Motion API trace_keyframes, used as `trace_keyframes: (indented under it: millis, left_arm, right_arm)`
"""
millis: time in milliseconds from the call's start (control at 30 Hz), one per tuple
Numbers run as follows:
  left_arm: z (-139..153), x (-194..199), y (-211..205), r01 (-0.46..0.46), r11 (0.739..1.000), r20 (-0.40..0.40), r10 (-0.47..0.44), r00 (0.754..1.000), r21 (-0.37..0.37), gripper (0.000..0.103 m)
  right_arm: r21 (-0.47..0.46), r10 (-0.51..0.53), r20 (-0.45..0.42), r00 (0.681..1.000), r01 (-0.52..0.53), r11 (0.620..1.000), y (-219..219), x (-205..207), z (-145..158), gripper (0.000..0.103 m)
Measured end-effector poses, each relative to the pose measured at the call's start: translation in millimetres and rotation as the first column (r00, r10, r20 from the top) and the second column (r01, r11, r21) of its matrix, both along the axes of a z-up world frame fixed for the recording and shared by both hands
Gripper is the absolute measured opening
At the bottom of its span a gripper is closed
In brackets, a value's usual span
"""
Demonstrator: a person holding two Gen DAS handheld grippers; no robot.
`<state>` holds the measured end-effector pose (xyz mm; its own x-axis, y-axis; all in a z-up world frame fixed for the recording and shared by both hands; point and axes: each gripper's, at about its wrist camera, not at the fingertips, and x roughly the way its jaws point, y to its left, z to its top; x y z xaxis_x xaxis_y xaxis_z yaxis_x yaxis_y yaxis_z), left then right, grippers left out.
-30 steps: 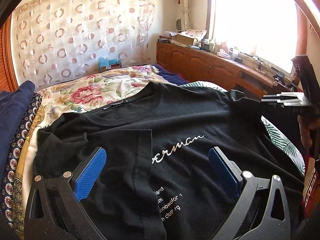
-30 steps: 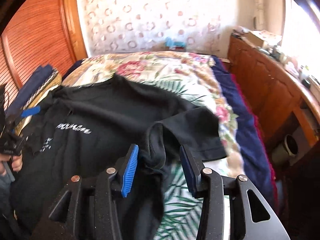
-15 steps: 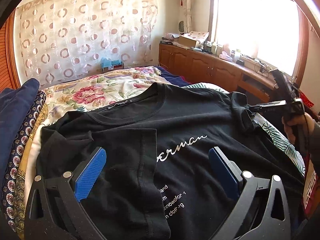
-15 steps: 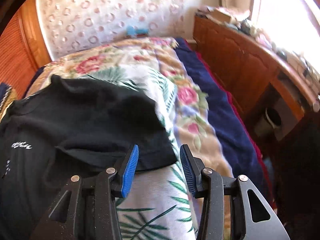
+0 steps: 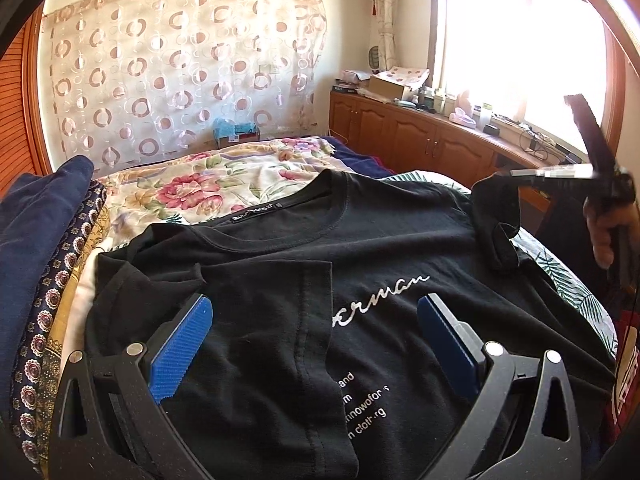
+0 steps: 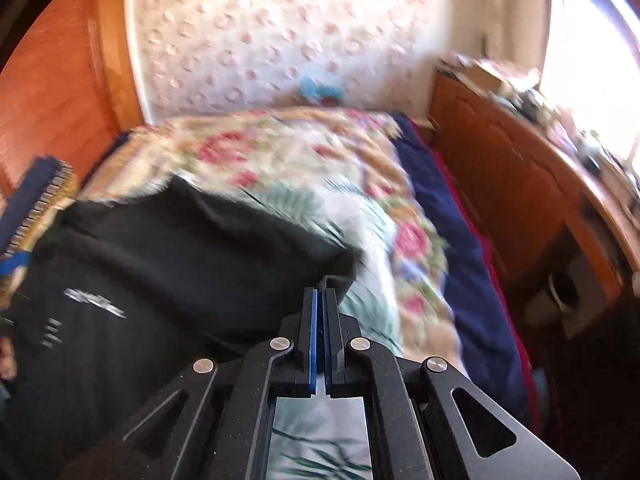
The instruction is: Fold small clothes
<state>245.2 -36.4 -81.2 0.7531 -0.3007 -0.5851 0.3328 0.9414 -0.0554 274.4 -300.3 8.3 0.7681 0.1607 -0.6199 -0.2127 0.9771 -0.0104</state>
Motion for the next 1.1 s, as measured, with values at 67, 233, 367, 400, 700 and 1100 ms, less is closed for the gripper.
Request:
trace_keyframes:
  millis: [67,233,367,400,700,1100]
  left_arm:
    - [0.3,-0.3,1.6,-0.007,1.0,0.0,0.007,1.0,-0.004,0.103]
    - [0.3,1.2,9.1,-0.038,0.999,0.003,0.038,0.999,-0.011,0.103]
    - [-0.3,4.7,15.0,-0.054,0.998,-0.004,0.054,0.999,-0.026,0.103]
    - [-0.7,5.6,15.6,-0.055,0.998,-0.004,0.055,0.998,-0.026,0.103]
    - [0.0,4.6,11.9,-0.053,0.998,0.006,0.053,0.999,-0.017,0.103]
    - [-2.4,8.0,15.9,-0.083,0.996,-0.003,0.083,0.997,-0.014,0.103]
  right_arm:
    - [-0.006,0.073,0.027,0.997,-0.073,0.997,24.2,2.2,15.9,0.002]
    - [-0.064,0.226,0.056,0.972,-0.223,0.973,88.2,23.1,44.3,0.002]
    - [-0.078,0.27,0.054,0.961,-0.266,0.961,118.1,41.7,50.0,0.006]
    - [-0.097,0.258,0.057,0.965,-0.252,0.963,120.8,46.2,49.0,0.009]
    - [-0.06,0.224,0.005,0.975,-0.223,0.973,108.1,21.6,20.2,0.041]
    - [-0.074,0.25,-0.173,0.953,-0.265,0.961,121.8,-10.9,-26.5,0.034]
